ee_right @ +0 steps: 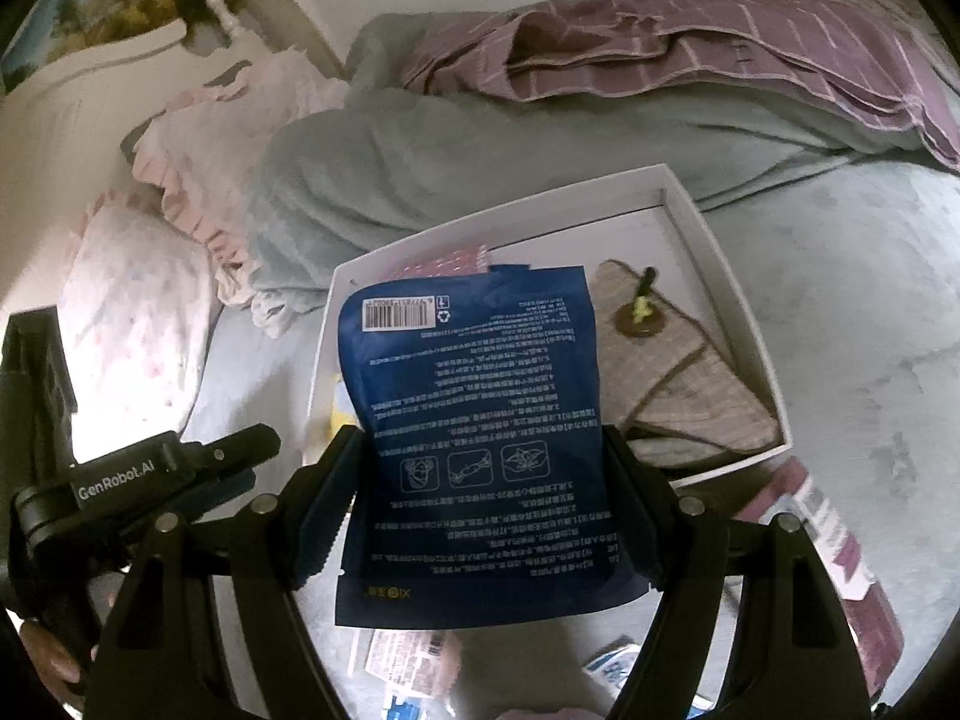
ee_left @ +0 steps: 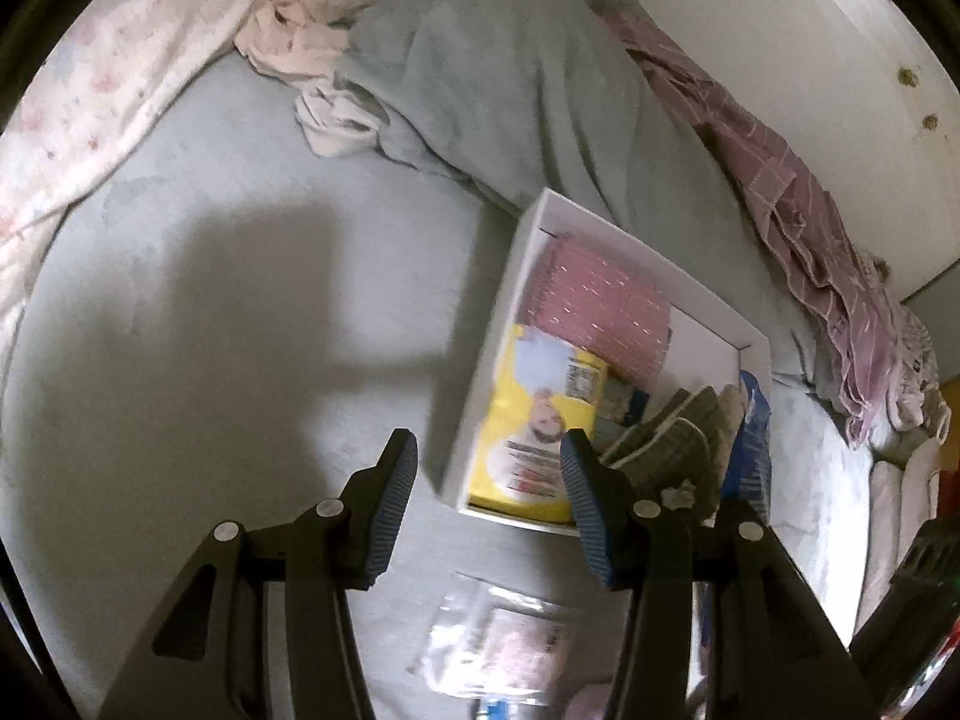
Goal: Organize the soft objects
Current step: 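Lower the dark blue bag into the tray and open the right tool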
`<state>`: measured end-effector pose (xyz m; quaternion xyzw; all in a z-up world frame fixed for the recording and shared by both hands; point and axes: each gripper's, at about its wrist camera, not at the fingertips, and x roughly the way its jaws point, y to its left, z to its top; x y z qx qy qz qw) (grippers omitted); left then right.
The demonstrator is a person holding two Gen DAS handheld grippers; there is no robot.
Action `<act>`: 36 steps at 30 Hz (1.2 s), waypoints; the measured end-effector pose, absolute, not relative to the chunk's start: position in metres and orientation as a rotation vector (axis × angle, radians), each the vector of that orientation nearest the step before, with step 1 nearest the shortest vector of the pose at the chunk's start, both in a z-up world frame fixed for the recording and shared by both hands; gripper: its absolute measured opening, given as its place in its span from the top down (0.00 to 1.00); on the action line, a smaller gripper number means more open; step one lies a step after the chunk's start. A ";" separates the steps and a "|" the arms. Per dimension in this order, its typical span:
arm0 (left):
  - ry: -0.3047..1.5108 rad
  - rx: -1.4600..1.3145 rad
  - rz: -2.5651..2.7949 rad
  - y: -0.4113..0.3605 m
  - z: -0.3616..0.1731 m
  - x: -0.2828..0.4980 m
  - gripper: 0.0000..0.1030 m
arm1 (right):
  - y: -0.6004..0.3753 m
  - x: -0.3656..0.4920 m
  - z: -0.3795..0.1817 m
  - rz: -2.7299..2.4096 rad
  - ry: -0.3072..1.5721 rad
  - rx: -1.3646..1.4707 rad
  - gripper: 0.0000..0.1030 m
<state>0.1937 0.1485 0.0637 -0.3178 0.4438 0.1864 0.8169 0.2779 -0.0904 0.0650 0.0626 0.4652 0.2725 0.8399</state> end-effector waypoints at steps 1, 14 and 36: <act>0.941 -0.668 0.393 0.151 0.065 0.191 0.52 | -0.086 0.276 0.066 0.580 0.978 0.121 0.25; 0.898 -0.729 0.379 0.207 0.056 0.155 0.52 | 0.000 0.282 0.052 0.444 0.965 0.019 0.23; 0.964 -0.692 0.230 0.187 0.054 0.170 0.52 | -0.010 0.287 0.026 0.614 1.049 0.288 0.00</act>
